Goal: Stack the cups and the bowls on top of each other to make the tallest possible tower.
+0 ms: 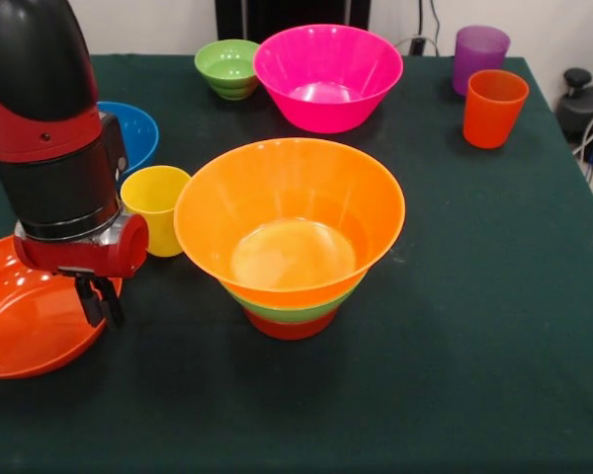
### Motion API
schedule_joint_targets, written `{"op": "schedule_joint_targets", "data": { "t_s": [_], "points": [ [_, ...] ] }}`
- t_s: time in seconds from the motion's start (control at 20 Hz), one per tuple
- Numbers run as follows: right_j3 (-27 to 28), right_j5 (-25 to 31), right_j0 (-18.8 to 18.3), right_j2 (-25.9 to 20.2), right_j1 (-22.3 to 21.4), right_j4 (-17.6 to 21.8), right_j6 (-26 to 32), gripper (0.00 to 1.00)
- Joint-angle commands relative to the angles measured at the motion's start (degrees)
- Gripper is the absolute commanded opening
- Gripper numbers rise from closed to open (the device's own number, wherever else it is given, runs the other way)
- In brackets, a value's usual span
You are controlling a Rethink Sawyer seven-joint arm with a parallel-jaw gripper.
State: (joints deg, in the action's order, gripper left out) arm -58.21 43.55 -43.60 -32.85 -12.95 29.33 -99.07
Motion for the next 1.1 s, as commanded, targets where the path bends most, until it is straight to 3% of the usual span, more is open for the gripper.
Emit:
{"op": "schedule_joint_targets", "data": {
  "t_s": [0.05, 0.4, 0.65, 1.1],
  "points": [
    [-2.44, -2.87, 1.78, 0.98, 0.27, 5.33, 11.32, 0.00],
    [-0.20, -0.79, 3.85, 4.02, -0.18, 5.95, 7.22, 0.00],
    [-5.52, 3.29, 3.48, 5.40, -7.25, 3.37, 6.02, 0.00],
    [-6.28, 15.28, 4.59, 5.81, -14.89, -1.05, 6.98, 0.00]
  ]
}}
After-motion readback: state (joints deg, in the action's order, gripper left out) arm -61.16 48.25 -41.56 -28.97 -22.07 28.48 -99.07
